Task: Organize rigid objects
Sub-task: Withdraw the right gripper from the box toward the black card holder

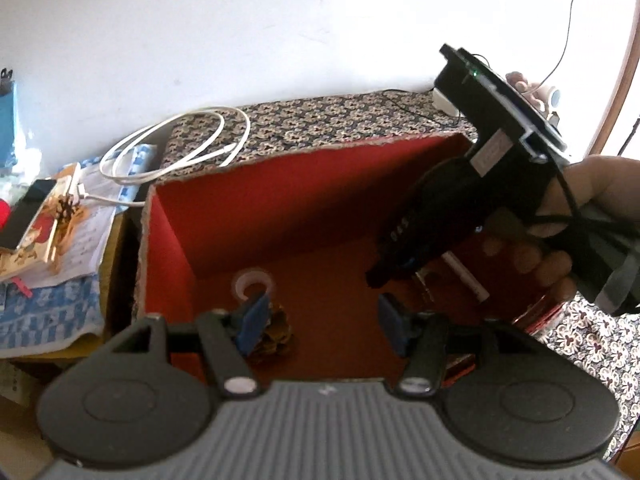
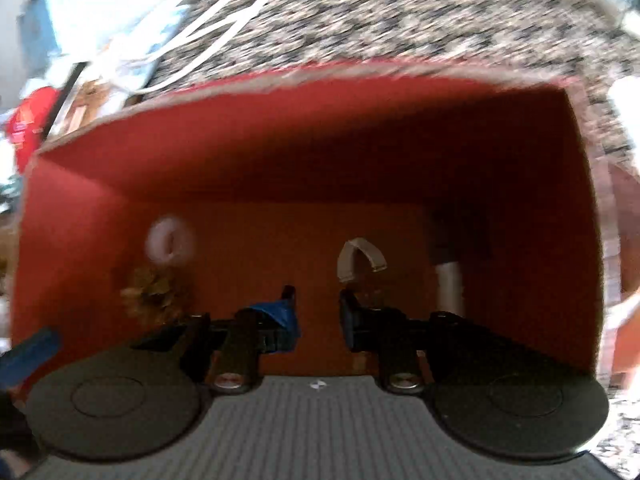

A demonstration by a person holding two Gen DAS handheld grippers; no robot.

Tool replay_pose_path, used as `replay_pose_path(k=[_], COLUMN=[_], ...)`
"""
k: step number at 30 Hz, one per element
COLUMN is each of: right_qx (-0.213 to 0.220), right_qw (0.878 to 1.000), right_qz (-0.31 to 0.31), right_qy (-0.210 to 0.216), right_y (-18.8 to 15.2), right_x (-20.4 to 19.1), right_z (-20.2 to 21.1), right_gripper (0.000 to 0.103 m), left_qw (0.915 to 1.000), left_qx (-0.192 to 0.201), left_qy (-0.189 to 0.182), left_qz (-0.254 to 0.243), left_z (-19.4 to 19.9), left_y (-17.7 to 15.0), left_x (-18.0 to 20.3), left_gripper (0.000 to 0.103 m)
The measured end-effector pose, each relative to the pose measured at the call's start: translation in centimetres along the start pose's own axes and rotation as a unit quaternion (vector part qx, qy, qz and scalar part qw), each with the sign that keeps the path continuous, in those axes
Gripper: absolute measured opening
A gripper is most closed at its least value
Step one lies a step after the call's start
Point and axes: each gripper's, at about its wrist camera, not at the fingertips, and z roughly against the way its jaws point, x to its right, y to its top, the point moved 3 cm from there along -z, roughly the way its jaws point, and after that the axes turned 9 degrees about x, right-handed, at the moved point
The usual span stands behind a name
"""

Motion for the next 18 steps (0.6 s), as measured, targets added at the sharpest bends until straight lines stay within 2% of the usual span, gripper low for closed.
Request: replay_pose_path(k=[3,5,10,13,18], right_qx=[0.016,0.033,0.069,0.1,0.128], right_qw=[0.998,0.998,0.998,0.994,0.986], right_qz=[0.014,0.015,-0.01,-0.009,-0.01], right_qy=[-0.055,-0.058,0.002,0.041,0.107], right_y=[0.1,0.1,-0.3,-0.8,-3.1], right_x=[0.0,0.2,0.5,0.1,0.3], right_z=[0.3,1.0,3.8,5.8,9.4], right_gripper=[0.006,0.006,0.006,0.006,0.006], left_qw=[0.9999,0.9997,0.9987,0.9975,0.9952], left_qx=[-0.003,-0.003,-0.005,-0.003,0.004], left_qy=[0.009,0.018,0.047,0.067,0.096], left_qz=[0.008,0.014,0.022,0.021,0.018], left_z=[-0.1,0.0,0.3,0.8,1.8], left_y=[0.1,0.3,0.7,0.9,1.3], left_x=[-0.4,-0.6,-0.6,-0.1,1.3], left_gripper=[0.06,0.06,0.06,0.061,0.062])
